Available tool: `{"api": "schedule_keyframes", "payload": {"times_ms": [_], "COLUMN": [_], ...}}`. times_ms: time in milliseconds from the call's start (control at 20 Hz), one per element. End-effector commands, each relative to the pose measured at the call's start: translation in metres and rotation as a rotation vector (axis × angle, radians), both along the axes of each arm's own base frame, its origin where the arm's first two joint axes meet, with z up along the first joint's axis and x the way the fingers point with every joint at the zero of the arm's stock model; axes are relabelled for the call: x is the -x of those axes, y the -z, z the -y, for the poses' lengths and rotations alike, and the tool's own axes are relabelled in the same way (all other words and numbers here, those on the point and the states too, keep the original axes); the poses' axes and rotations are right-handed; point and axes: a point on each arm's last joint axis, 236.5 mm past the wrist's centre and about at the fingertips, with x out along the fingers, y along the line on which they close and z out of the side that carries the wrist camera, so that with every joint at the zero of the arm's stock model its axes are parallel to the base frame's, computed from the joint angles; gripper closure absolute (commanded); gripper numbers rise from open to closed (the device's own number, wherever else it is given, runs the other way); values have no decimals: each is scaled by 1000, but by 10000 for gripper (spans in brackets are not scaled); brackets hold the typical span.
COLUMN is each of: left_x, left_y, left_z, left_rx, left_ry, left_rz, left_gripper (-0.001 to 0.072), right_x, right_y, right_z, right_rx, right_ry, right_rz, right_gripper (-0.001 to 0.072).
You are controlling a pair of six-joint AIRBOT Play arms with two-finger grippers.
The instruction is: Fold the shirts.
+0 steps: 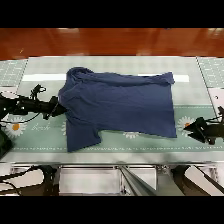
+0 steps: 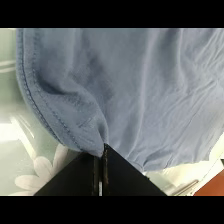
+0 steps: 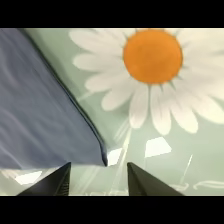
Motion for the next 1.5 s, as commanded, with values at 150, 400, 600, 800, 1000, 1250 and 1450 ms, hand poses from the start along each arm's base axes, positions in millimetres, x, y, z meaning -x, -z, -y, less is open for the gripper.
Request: {"api": "schedule_keyframes", "payload": {"times_ms": [150,400,600,800,1000,1250,1450], "left_x": [1,0,1,1,-1,-57,-109], "left_y": [0,0,0,0,-4,-86,-240], "left_z": [0,0,2,2,5,9,9], "left_rx": [-3,-4,-4,-4,14,78,102], "left_ry": [7,6,14,13,5,-29,-53], "left_rz": [-1,0,0,0,5,261,658], "left_gripper": [685,685,685,685,685,685,685], "right_x": [15,0,-18,-36,-49,-124,-209], "right_y": [18,29,41,42,33,-61,-229], "right_z": [-12,-36,-58,-66,-71,-43,-11], "right_rx": [-100,-152,-164,-155,-188,-97,122], "right_ry": [13,-58,-73,-70,-79,-144,-121], "right_rz": [-107,-100,-94,-40,32,327,705], "right_gripper": [304,304,304,492,687,688,688]}}
